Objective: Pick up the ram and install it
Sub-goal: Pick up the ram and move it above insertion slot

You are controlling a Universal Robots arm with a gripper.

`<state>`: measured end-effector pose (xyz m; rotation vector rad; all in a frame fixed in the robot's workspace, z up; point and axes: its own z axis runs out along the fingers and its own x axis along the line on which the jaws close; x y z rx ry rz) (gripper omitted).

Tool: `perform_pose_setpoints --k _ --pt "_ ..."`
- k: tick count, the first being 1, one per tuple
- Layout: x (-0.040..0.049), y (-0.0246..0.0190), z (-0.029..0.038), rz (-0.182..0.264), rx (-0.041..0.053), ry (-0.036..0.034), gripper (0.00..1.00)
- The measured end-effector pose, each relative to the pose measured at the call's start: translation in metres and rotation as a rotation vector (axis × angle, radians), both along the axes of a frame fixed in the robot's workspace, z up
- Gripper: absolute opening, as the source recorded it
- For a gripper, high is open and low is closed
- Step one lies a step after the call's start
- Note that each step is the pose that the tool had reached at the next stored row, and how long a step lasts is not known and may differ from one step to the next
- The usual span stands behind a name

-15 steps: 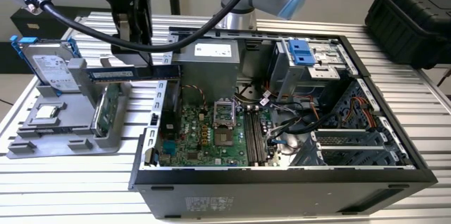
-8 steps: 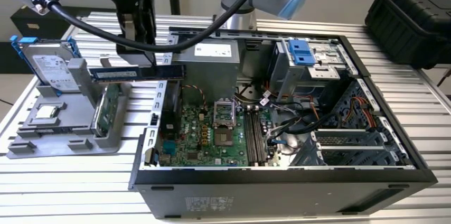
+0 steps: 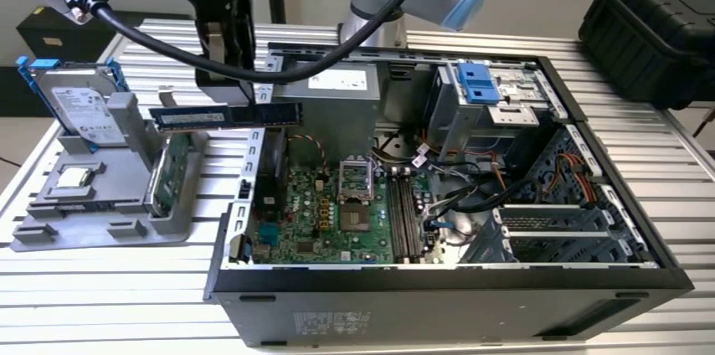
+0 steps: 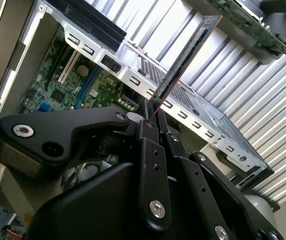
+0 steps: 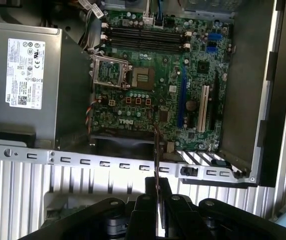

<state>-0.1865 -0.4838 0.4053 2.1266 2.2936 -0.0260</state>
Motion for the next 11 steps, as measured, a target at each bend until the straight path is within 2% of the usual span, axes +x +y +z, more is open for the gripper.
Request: perform_pose_setpoints --k 11 --pt "0.0142 0.0 0.0 0.0 0.0 0.0 0.0"
